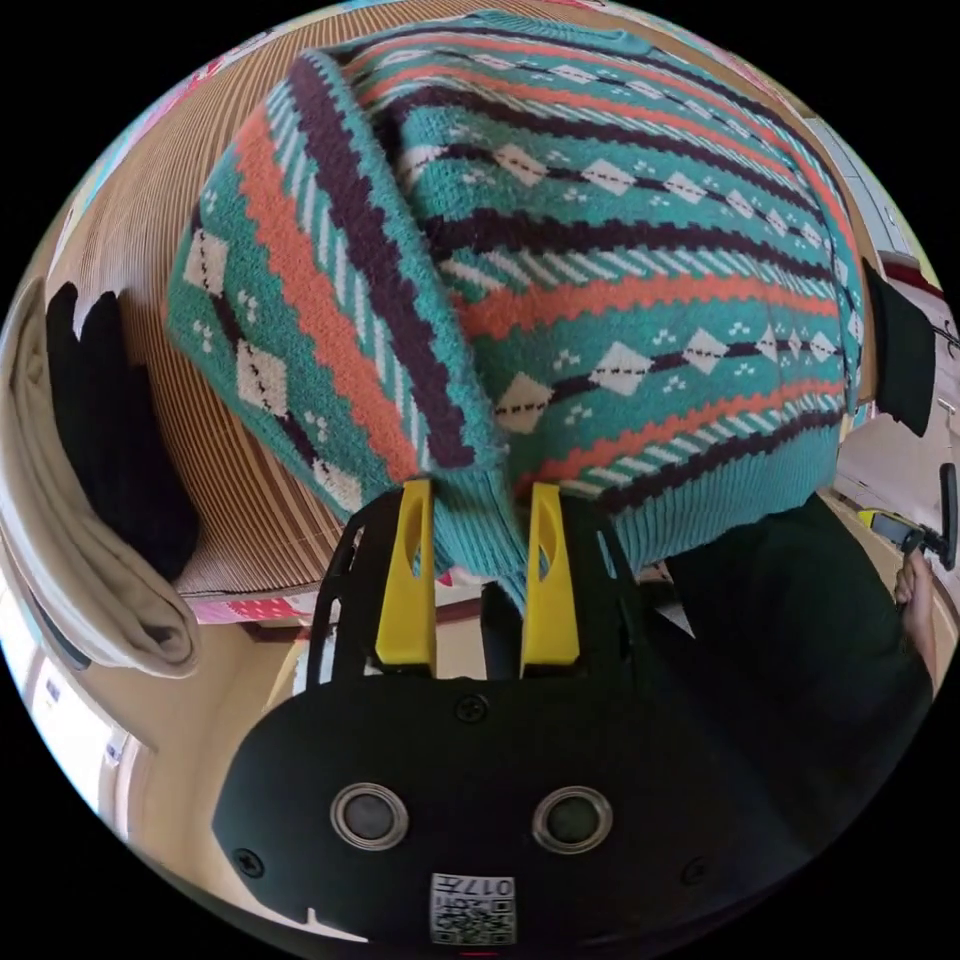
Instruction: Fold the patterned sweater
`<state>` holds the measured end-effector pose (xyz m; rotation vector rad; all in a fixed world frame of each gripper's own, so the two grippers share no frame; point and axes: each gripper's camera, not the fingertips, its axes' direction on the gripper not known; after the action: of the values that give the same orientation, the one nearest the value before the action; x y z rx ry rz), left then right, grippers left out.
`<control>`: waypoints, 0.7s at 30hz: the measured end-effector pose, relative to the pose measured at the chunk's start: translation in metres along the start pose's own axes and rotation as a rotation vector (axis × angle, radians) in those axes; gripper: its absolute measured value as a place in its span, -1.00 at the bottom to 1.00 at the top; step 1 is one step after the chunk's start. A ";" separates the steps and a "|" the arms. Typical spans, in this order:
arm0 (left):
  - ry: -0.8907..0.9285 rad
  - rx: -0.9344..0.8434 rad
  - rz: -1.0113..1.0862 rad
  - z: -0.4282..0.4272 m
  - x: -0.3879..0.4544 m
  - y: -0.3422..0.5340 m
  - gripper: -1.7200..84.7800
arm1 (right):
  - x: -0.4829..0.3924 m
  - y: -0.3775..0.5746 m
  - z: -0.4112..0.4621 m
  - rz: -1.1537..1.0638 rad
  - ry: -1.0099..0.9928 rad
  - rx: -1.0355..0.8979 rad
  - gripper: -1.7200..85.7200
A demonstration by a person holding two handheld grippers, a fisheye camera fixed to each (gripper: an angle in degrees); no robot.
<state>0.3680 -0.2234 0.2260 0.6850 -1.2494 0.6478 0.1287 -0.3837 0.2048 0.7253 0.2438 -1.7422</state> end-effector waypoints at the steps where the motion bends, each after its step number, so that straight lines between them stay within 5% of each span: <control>1: 0.010 -0.014 0.015 -0.002 -0.004 0.001 -0.69 | 0.008 0.022 -0.004 0.014 0.005 0.011 -0.95; 4: 0.193 0.009 0.005 -0.017 -0.047 0.024 -0.79 | 0.034 0.069 -0.018 0.081 -0.020 0.061 -0.95; 7: 0.576 0.117 -0.051 -0.032 -0.118 0.071 -0.84 | 0.068 0.111 -0.035 0.187 -0.131 0.138 -0.95; 11: 0.959 0.409 0.076 -0.087 -0.201 0.161 -0.87 | 0.120 0.166 -0.066 0.281 -0.348 0.266 -0.95; 16: 0.960 0.748 0.100 -0.221 -0.272 0.238 -0.87 | 0.191 0.216 -0.107 0.376 -0.545 0.365 -0.95; 21: 0.866 0.811 0.227 -0.368 -0.190 0.195 -0.86 | 0.253 0.235 -0.141 0.436 -0.641 0.372 -0.95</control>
<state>0.4100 0.1703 -0.0035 0.7802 -0.2175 1.4825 0.3619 -0.5852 -0.0052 0.4003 -0.6461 -1.5151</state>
